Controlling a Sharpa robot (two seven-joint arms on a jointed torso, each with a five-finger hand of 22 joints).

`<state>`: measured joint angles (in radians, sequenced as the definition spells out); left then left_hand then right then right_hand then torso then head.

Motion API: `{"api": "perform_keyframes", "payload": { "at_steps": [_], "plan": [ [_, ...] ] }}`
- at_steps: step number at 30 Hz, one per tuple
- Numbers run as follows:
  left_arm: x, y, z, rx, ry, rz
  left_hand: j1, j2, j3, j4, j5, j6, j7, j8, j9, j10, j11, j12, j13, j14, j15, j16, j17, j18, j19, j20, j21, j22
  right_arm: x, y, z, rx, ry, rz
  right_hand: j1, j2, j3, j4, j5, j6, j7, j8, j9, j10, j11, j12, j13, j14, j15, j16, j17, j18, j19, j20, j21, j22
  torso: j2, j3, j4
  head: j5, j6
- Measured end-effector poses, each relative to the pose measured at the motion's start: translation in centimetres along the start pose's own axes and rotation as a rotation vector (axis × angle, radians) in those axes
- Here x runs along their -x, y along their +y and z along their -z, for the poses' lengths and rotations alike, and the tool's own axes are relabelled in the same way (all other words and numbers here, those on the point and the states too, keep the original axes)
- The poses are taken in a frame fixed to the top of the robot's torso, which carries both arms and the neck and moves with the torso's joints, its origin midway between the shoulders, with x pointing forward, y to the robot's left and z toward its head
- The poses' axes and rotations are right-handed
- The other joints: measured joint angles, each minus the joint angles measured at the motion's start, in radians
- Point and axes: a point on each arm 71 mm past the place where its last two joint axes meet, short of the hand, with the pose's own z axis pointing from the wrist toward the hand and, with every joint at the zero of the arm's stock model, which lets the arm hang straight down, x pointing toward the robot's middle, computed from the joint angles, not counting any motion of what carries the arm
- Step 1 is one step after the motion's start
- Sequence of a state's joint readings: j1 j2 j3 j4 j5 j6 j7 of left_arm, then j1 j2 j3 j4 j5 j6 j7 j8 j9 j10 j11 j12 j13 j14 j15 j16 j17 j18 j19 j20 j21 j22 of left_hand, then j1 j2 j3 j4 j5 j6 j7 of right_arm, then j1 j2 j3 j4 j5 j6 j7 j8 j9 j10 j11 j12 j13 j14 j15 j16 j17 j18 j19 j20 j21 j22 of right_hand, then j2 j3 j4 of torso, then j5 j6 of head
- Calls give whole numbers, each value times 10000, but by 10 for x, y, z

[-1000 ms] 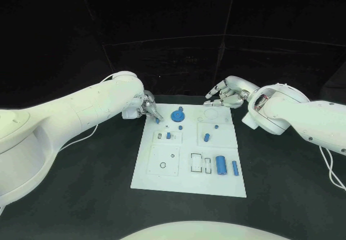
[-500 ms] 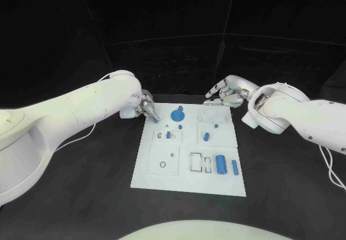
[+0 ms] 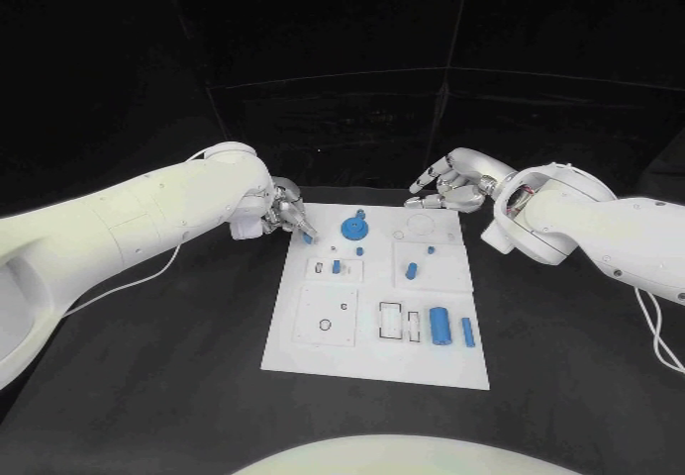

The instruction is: Assemble the parts on the task board

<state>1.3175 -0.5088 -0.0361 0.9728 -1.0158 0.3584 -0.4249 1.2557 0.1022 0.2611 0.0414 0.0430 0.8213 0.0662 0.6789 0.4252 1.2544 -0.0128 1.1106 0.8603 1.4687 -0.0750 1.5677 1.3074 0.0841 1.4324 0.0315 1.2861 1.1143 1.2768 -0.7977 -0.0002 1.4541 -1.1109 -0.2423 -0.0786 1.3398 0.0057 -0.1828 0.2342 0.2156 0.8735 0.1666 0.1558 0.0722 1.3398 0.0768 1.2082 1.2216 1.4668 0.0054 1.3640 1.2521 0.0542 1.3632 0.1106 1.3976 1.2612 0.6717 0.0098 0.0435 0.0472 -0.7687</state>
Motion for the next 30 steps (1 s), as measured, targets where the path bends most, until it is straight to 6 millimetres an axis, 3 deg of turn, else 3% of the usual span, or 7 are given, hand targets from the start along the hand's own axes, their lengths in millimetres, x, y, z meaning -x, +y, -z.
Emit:
{"api": "perform_keyframes", "payload": {
  "at_steps": [5, 13, 30],
  "plan": [
    [-6, -3, 10, -395, -178, 74, -211, -112, 552, -257, -6, -35, -1, 55, 2, 9, -8, 0, 0, 0, 0, 0, 0, -1, 30, -30, 0, 11, 0, -1, 0, -20, -9, 4, 0, 0, 0, 0, 0, 0, 0, 0, 0, 0, 0, 0, 0, 0, 0, 0, 0, 0, 0, 0, 0, 0, -6, 3, 2, 21, -3],
    [-18, -1, 20, -720, -529, 280, -369, -270, 861, -289, -10, -68, -1, 128, 5, 52, -50, 0, 1, 0, 0, 0, 0, -1, 31, -30, 0, 77, 1, -2, 0, -48, -19, 7, 0, 0, 0, 0, -1, 0, 0, 0, 0, 0, 0, 0, 0, 0, 0, 0, 0, 0, 0, 0, 0, 1, -9, 3, 21, 42, -39],
    [-49, 3, 18, -827, -839, 73, -563, -443, 1239, -360, 22, -87, 17, 271, 6, 52, -49, 0, -29, 0, 1, 0, 0, -1, 64, -64, 0, 112, 2, -4, 1, -87, -3, 14, 0, 0, 1, 0, -1, 0, 0, 0, 0, 0, 0, -1, 0, 0, 0, 0, 0, 0, 0, 0, 0, 2, -3, -7, -6, 94, -104]
  ]
}}
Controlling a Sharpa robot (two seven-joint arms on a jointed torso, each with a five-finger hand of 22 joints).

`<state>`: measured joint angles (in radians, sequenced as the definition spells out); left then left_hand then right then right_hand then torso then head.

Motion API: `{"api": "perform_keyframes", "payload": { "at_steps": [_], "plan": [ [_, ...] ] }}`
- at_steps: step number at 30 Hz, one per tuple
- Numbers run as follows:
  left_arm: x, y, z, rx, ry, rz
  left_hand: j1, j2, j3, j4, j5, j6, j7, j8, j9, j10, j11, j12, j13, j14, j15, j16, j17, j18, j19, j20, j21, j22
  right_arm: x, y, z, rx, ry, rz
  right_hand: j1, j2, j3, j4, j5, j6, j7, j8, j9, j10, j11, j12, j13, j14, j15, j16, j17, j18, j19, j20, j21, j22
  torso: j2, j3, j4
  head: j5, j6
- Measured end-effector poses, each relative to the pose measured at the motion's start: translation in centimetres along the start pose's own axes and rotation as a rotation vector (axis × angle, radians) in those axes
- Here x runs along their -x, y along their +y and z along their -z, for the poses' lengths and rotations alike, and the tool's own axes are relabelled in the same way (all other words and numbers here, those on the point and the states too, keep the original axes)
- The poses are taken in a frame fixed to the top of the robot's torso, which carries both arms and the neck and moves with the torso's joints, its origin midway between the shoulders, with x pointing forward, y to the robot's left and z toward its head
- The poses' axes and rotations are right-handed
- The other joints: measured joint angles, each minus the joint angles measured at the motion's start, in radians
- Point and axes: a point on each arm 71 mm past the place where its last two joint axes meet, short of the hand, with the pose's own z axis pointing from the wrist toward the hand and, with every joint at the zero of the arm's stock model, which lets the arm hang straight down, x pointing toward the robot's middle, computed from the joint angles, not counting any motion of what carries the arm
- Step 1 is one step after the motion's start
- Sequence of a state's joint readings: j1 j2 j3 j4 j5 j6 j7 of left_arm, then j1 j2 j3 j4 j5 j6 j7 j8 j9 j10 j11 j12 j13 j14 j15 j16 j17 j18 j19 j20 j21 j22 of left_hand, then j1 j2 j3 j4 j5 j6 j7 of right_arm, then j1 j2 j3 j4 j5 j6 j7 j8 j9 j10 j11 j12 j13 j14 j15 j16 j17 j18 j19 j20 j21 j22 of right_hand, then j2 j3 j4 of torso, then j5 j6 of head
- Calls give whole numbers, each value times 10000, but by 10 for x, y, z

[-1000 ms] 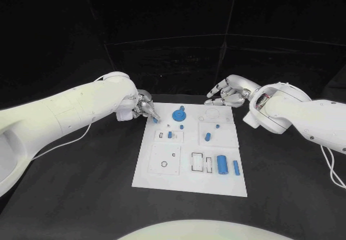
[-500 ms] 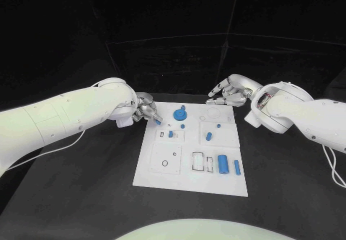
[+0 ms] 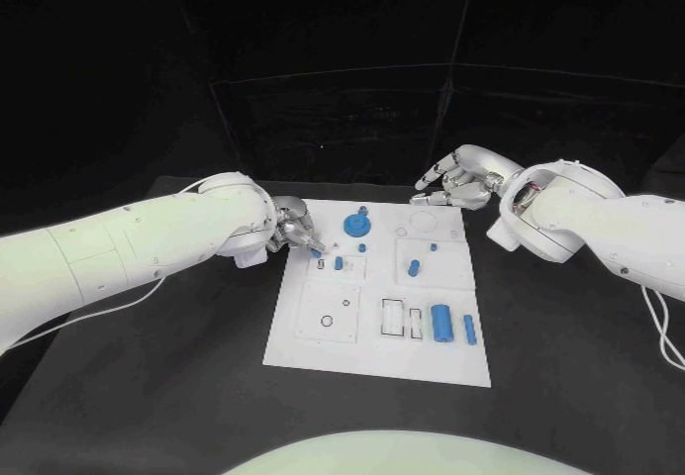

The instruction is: Assemble the parts on the task board

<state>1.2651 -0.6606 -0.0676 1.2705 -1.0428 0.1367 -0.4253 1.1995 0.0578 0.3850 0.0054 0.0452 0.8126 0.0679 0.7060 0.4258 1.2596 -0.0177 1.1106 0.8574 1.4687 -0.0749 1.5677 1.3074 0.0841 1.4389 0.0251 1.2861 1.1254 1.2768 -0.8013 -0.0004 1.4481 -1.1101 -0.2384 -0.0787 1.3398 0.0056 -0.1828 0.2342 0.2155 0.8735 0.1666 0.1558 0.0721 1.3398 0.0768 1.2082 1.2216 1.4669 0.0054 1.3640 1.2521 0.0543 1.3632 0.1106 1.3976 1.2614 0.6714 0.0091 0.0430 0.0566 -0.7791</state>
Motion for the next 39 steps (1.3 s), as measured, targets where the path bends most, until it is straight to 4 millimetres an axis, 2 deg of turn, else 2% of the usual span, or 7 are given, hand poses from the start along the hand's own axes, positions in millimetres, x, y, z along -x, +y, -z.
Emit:
{"api": "perform_keyframes", "payload": {
  "at_steps": [9, 39],
  "plan": [
    [-8, -5, 1, -154, 98, -177, -94, -93, 178, -68, 1, 20, -19, -1, 158, 35, 37, 0, 1, 0, 0, 0, 0, -1, 0, 0, 0, -1, 0, -1, 0, -17, 20, 5, 0, 0, 0, 0, 0, 0, 0, 0, 0, 0, 0, 0, 0, 0, 0, 0, 0, 0, 0, 0, 0, 1, 7, 1, -11, 7, -21],
    [-13, -5, 2, 86, 637, -521, -90, -89, 242, -55, -29, 17, -15, 37, 291, 58, 15, 0, -28, 0, 0, 0, 0, 0, 0, 0, 0, -16, 0, -1, -1, -37, 60, 9, 0, 0, -33, 33, 52, 0, 0, 0, 0, 0, 0, 0, -16, 0, 0, 1, -11, 0, 0, 0, 0, -11, 8, 4, -7, 6, -91]
  ]
}}
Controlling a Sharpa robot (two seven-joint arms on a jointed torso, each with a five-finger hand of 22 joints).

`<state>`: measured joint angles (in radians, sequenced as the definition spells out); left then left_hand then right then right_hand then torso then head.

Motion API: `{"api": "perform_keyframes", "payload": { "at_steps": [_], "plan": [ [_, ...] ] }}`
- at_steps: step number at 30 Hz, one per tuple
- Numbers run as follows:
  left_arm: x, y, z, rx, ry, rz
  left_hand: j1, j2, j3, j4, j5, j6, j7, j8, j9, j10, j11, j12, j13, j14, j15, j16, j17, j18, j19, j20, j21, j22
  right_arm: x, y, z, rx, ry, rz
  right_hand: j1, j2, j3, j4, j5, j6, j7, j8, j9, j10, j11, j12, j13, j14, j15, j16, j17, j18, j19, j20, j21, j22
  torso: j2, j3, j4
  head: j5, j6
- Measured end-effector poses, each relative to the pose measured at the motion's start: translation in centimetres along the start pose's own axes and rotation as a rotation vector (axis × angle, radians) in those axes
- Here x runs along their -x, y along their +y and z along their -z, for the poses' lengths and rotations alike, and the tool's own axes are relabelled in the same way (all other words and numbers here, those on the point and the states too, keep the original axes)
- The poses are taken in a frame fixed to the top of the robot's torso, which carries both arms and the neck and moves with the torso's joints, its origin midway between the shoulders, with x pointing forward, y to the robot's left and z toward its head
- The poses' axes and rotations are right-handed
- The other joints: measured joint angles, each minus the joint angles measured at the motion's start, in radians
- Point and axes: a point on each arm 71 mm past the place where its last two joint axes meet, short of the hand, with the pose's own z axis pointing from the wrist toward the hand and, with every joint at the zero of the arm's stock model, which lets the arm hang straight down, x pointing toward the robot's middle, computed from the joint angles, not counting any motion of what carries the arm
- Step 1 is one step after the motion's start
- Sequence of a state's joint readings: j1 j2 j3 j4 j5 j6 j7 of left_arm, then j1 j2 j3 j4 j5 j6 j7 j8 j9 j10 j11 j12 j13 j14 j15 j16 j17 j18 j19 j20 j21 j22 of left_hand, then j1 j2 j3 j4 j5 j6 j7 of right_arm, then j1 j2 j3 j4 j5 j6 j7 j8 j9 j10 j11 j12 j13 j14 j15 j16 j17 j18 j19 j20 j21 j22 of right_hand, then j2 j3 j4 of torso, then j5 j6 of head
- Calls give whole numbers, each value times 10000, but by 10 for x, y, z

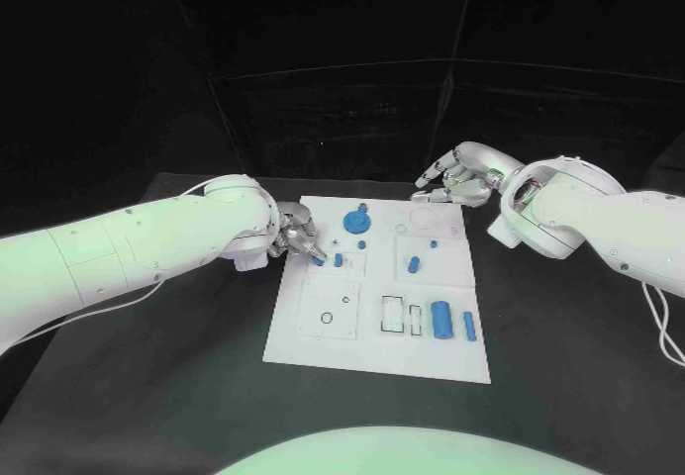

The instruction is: Assemble the parts on the task board

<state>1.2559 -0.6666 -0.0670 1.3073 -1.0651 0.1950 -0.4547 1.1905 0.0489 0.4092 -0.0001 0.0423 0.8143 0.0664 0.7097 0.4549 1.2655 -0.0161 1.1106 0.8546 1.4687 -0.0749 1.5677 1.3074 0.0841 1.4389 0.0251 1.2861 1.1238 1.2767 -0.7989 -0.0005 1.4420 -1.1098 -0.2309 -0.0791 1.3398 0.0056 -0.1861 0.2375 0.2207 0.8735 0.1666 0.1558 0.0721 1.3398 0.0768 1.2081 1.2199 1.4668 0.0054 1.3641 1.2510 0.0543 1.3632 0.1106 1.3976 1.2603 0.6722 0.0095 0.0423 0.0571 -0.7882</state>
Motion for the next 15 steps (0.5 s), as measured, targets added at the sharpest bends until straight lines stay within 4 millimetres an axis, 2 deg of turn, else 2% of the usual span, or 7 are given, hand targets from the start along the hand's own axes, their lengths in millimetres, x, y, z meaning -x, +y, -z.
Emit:
{"api": "perform_keyframes", "payload": {
  "at_steps": [10, 13, 15],
  "plan": [
    [0, 0, -1, 87, 29, -22, -215, 42, 125, 75, -10, -13, 13, 5, 131, 0, 0, 0, 1, 0, 0, 0, 0, -1, 0, 0, 0, -7, 0, 0, 0, -2, 7, 1, 0, 0, 0, 0, 0, 0, 0, 0, 0, 0, 0, 0, 1, 0, 0, 0, 0, -1, 0, 0, 0, 1, 1, 0, 0, 21, -17],
    [0, -2, -2, 113, 39, -33, -660, -74, 664, -359, -18, 7, -7, 186, 207, 0, 1, 0, 1, 0, 0, 0, 0, 0, 0, 0, 0, -18, 0, 0, 0, 3, 12, 0, 0, 0, 0, 0, 0, 0, 0, 0, 0, 0, 0, 0, 1, 0, 0, 0, 1, 0, 0, 0, 0, 1, 2, 3, -4, 14, -26],
    [1, -2, -3, 140, 43, -42, -896, -139, 678, -368, -19, 65, -63, 227, 233, 37, -36, 0, 1, 0, 0, 0, 0, 0, 0, 0, 0, -18, 0, 0, 0, 5, 15, 0, 0, 0, 0, 0, 0, 0, 0, 0, 0, 0, 0, 0, 1, 0, 0, 0, 1, -1, 0, 0, 0, 1, 3, 3, -7, 12, -31]
  ]
}}
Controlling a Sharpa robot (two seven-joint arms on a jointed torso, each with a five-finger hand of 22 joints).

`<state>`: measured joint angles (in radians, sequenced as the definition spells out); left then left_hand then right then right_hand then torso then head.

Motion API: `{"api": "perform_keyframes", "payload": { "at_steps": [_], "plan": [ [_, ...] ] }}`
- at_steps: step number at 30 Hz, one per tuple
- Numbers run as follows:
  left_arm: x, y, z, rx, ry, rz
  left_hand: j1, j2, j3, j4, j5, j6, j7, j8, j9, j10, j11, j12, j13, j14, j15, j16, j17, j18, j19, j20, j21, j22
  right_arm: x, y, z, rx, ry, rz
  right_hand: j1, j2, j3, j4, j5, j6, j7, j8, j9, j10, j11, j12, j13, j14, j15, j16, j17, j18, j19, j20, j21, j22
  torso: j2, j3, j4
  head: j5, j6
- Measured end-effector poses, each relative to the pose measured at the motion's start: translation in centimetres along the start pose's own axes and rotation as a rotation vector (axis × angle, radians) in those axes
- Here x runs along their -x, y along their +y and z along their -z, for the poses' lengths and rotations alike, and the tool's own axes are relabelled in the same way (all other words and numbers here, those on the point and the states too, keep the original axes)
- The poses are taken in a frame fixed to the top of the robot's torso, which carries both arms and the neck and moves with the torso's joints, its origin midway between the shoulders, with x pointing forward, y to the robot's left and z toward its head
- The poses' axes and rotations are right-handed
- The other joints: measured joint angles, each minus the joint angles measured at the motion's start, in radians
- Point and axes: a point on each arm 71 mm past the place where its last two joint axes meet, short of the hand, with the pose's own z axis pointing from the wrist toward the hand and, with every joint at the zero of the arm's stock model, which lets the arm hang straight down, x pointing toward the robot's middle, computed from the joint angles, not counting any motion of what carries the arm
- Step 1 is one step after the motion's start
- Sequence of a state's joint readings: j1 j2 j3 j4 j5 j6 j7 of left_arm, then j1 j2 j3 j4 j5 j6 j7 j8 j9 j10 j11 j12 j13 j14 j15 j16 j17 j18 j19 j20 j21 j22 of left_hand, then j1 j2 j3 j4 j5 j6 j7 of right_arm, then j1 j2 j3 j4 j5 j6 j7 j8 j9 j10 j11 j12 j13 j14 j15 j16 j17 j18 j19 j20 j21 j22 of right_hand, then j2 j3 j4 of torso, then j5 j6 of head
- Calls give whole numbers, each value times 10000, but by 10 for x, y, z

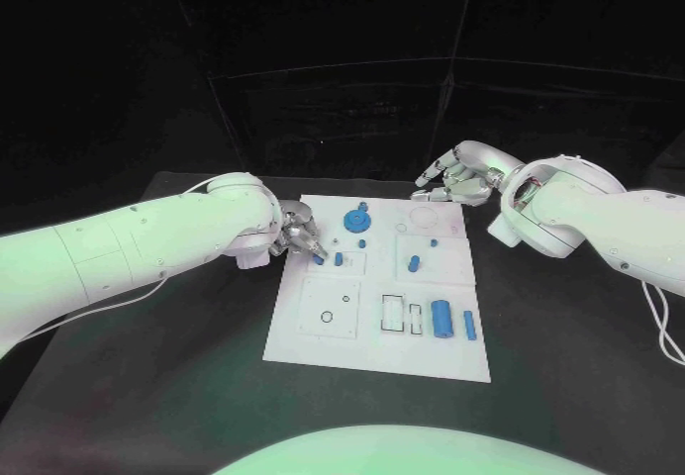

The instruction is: Assemble the parts on the task board

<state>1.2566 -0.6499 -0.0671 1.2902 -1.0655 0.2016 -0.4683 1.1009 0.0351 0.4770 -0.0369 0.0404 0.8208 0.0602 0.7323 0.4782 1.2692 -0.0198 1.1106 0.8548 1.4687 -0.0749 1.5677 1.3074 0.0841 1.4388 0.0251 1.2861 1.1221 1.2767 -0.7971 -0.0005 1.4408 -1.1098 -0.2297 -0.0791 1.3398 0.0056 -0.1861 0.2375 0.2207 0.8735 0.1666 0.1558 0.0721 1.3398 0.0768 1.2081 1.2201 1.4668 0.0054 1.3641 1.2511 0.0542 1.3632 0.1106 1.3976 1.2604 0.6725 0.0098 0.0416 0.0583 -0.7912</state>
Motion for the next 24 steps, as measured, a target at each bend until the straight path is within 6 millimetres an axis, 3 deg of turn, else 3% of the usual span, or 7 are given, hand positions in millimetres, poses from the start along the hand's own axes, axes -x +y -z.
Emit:
{"api": "perform_keyframes", "payload": {
  "at_steps": [9, 19, 24],
  "plan": [
    [-1, -2, -4, 144, 146, -96, -428, -267, -443, 450, 12, 229, -160, 157, 77, 69, -71, 0, 0, -37, -36, 0, 0, -1, 0, 0, 0, -47, 0, 0, -1, -10, 11, 2, 0, 0, -28, -28, 0, 0, 0, 0, 0, 0, 0, 0, 1, 0, 0, 0, -11, -1, 0, 0, 0, 0, 2, 7, -14, -11, -23],
    [-1, -2, -5, 246, 381, -227, -513, -349, -759, 576, 22, 265, -196, 275, 109, 68, -71, 0, -1, -33, -108, 0, 0, -1, 0, 0, 0, -60, 0, 0, -1, -13, 23, 4, 0, 0, -28, -29, 0, 0, 0, 0, 0, 0, 0, 0, -21, 0, 0, -47, -19, 0, 0, 0, 0, -23, -3, 7, -16, -58, -45],
    [-1, 0, -5, 323, 394, -223, -798, -552, -1164, 784, 22, 288, -206, 345, 139, 68, -71, 0, -1, -34, -109, 0, 0, 0, 35, -35, 0, -34, -1, 0, -2, -14, 22, 4, 0, 0, -28, -28, 0, 0, 0, 0, 0, 0, 0, 0, -21, 0, 0, -48, -29, 0, 0, 0, 0, -23, -5, 2, 1, -69, -37]
  ]
}}
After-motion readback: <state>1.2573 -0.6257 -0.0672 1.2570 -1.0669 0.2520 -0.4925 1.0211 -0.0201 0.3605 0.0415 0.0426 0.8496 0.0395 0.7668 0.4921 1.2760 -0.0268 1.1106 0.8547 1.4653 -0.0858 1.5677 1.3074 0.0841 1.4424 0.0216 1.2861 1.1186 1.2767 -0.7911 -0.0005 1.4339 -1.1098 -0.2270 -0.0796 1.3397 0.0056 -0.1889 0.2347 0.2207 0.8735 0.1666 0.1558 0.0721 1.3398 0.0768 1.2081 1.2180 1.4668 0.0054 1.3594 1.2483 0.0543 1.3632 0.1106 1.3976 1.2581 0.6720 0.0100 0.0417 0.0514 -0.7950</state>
